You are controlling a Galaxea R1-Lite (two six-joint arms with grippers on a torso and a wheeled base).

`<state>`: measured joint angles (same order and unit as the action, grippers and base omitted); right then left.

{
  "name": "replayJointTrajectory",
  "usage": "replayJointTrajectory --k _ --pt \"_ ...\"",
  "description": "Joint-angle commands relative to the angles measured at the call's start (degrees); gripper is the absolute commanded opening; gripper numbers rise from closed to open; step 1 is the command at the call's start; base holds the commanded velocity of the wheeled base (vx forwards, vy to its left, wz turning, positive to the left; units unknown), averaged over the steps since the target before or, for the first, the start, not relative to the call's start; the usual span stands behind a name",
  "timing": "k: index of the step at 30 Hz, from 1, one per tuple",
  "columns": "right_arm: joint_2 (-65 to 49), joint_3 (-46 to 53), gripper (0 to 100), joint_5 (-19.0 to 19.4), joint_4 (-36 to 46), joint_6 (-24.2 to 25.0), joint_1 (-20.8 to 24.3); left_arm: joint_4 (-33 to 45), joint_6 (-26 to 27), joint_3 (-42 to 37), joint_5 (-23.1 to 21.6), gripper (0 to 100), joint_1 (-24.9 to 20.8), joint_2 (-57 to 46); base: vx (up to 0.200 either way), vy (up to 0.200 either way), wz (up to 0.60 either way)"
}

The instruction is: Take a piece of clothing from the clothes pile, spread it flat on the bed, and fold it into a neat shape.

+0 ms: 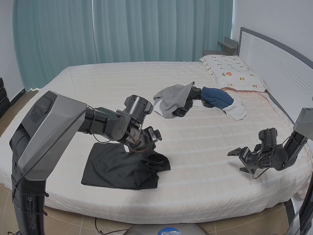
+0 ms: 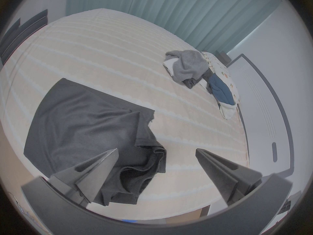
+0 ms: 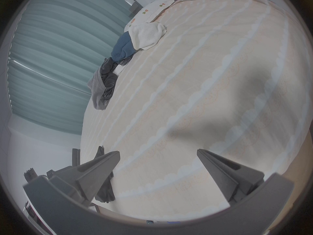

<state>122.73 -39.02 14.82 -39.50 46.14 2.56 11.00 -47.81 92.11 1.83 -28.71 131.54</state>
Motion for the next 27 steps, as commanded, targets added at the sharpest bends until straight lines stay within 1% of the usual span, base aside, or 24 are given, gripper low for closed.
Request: replayJointTrajectory --k 1,2,4,5,6,7,10,12,13,14,15,16,17,20,24,27 --pt "0.14 0.00 100 0.03 -0.05 0.00 0.52 -0.54 -2.73 -4.66 -0.60 100 3.22 -4.10 0.000 0.000 0.00" --pt "0.14 0.09 100 0.03 -0.05 0.00 0.52 -0.54 -3.17 -5.10 -0.77 100 3.57 -4.36 0.000 0.000 0.00" --pt "0.05 0.00 100 0.03 -0.05 0.00 1.13 -0.54 -5.54 -7.12 -2.53 100 6.38 -5.50 0.000 0.000 0.00" --pt "-0.04 0.00 100 -0.06 -0.05 0.00 1.40 -0.54 -6.50 -7.91 -3.76 100 7.62 -6.03 0.000 0.200 0.00" --pt "-0.04 0.00 100 -0.06 -0.05 0.00 1.40 -0.54 -6.50 -7.91 -3.76 100 7.62 -6.03 0.000 0.200 0.00" --pt "-0.13 -0.18 100 -0.06 -0.14 0.00 2.19 -0.62 -8.17 -10.37 -6.75 100 10.34 -7.26 0.000 0.200 0.00" --pt "-0.57 -0.97 100 -0.94 -0.05 -0.26 3.94 -2.12 -8.61 -16.35 -12.46 100 14.65 -9.54 0.000 0.200 0.00" --pt "-1.45 -2.02 100 -1.82 0.65 -0.35 5.61 -4.84 -8.97 -19.95 -15.01 100 17.02 -10.42 0.000 0.200 0.00" --pt "-1.80 -2.37 100 -2.26 0.74 -0.44 6.05 -5.72 -8.97 -20.92 -15.54 100 17.55 -10.60 0.000 0.200 0.00" --pt "-2.76 -3.52 100 -3.93 1.88 -0.61 7.72 -8.80 -8.97 -24.17 -16.95 100 19.04 -11.13 0.000 0.200 0.00" --pt "-2.94 -3.69 100 -4.10 2.06 -0.70 7.90 -9.15 -8.97 -24.61 -17.12 100 19.13 -11.13 0.000 0.200 0.00" --pt "-3.99 -5.89 100 -6.21 5.40 -0.79 10.27 -12.84 -9.05 -28.30 -18.44 100 20.71 -11.39 0.000 0.200 0.00" --pt "-4.61 -7.65 100 -7.27 7.94 -0.79 11.94 -14.95 -9.32 -30.24 -19.32 100 21.33 -11.39 0.000 0.200 0.00" --pt "-5.31 -12.22 100 -9.46 14.89 -0.79 16.34 -19.52 -11.08 -33.14 -21.69 100 22.82 -10.95 0.000 0.200 0.00" --pt "-4.26 -16.52 100 -12.63 18.32 -0.97 21.70 -20.58 -11.16 -34.19 -22.22 100 24.40 -10.60 0.000 0.200 0.00" --pt "-3.03 -18.46 100 -14.65 19.81 -2.11 24.95 -20.58 -10.81 -34.37 -23.71 100 25.81 -9.98 0.000 0.200 0.00"
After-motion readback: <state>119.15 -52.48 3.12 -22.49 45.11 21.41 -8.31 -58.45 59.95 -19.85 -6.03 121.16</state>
